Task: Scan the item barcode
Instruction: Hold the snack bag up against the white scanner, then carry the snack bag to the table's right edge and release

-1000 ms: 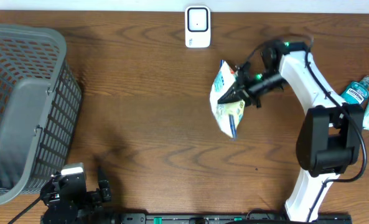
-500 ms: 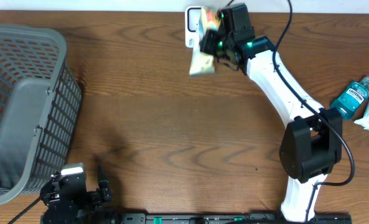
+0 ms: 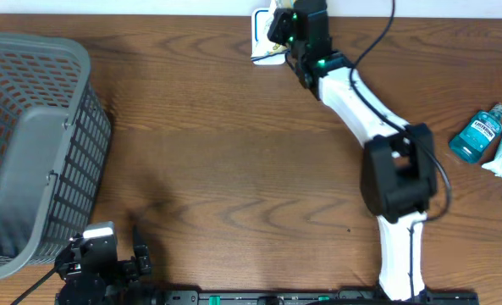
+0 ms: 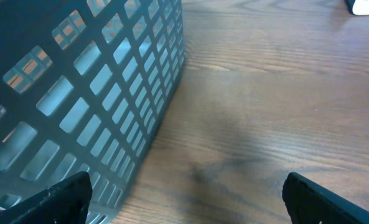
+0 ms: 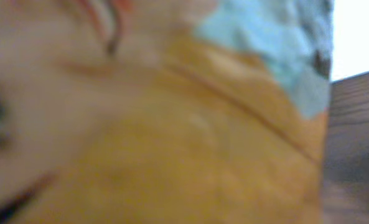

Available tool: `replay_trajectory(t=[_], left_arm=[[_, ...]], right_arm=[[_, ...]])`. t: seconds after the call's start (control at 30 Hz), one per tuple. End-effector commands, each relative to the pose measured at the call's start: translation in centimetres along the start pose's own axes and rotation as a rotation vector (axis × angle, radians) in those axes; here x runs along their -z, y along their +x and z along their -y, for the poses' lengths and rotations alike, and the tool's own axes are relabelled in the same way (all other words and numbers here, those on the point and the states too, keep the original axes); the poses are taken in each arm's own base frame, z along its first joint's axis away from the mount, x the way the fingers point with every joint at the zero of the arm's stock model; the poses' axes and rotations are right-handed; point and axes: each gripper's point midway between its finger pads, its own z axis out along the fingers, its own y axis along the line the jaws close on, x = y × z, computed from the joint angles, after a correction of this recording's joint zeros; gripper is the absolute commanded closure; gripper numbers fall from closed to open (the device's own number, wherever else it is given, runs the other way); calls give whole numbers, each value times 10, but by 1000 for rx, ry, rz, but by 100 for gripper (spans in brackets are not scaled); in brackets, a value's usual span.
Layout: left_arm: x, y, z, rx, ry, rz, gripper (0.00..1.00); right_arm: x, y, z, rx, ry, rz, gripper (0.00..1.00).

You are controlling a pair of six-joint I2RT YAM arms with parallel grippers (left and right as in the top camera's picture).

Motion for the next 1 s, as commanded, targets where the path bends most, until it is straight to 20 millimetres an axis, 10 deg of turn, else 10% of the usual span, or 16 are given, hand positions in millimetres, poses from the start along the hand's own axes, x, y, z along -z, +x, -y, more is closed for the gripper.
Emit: replay_trajectory(t=[0.0,0.47,0.97], left_arm=[[1,-1,-3,-11,-15,4,2],[1,-1,-3,-11,-16,4,2],[1,-1,-3,-11,-16,4,2]], right_arm=[[-30,-7,-6,21,-9,52,99],[-64,-8,-14,72,-23,85,98],[-88,35,8,110,-13,19,99]])
